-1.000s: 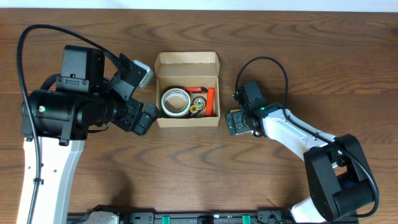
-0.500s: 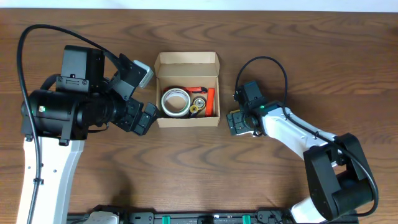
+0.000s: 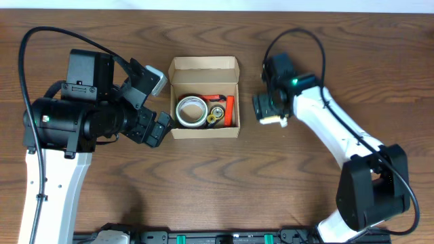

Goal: Pack container
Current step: 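Carry the notepad into the box on top and release it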

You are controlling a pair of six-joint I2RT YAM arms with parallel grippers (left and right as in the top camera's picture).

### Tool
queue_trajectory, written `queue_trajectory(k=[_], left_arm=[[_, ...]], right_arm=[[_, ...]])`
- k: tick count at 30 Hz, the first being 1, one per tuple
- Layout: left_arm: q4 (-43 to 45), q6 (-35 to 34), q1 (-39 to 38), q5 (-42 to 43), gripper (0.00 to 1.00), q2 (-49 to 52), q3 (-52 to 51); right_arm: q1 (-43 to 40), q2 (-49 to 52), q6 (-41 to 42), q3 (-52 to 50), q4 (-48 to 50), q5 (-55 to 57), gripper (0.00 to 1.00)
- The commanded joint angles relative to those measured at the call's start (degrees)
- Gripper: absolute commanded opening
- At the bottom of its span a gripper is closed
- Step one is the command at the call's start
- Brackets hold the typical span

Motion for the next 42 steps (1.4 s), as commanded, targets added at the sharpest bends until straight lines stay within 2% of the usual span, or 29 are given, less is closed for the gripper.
queue_trajectory(k=[1,5,8,12,24,35,42], left_arm=[[-0.11,0.37,0.09,-0.22,0.95,-0.07,0.79],[-0.11,0.37,0.09,-0.24,0.95,-0.07,0.79],[-0.11,0.37,0.09,-0.22,0.95,-0.07,0.79],[-0.11,0.37,0.09,-0.22,0.95,-0.07,0.79],[-0.11,0.37,0.09,-0.22,0.95,-0.07,0.79],[-0.11,0.37,0.09,-0.22,0.95,-0.07,0.79],[-0.11,0.37,0.09,-0.24,0.95,-0.07,0.79]], right_arm=[[0.04,-0.28,0.37,8.72,-3.28,0.76,0.81],[2.29,-0.28,0.46,17.35,-6.86,0.09,0.81],[4.85,-0.28,3.28,20.04,-6.69,-1.75,0.81],[8.76,0.0,8.9,20.11,-5.09,-2.95,0.8],[21.29,7.69,15.58,20.11,-1.14,-3.13,0.79],[23.96,13.9,19.3,20.11,2.16,-2.45,0.79],[24.85,14.12,20.15,20.11,3.78,-2.45,0.81]])
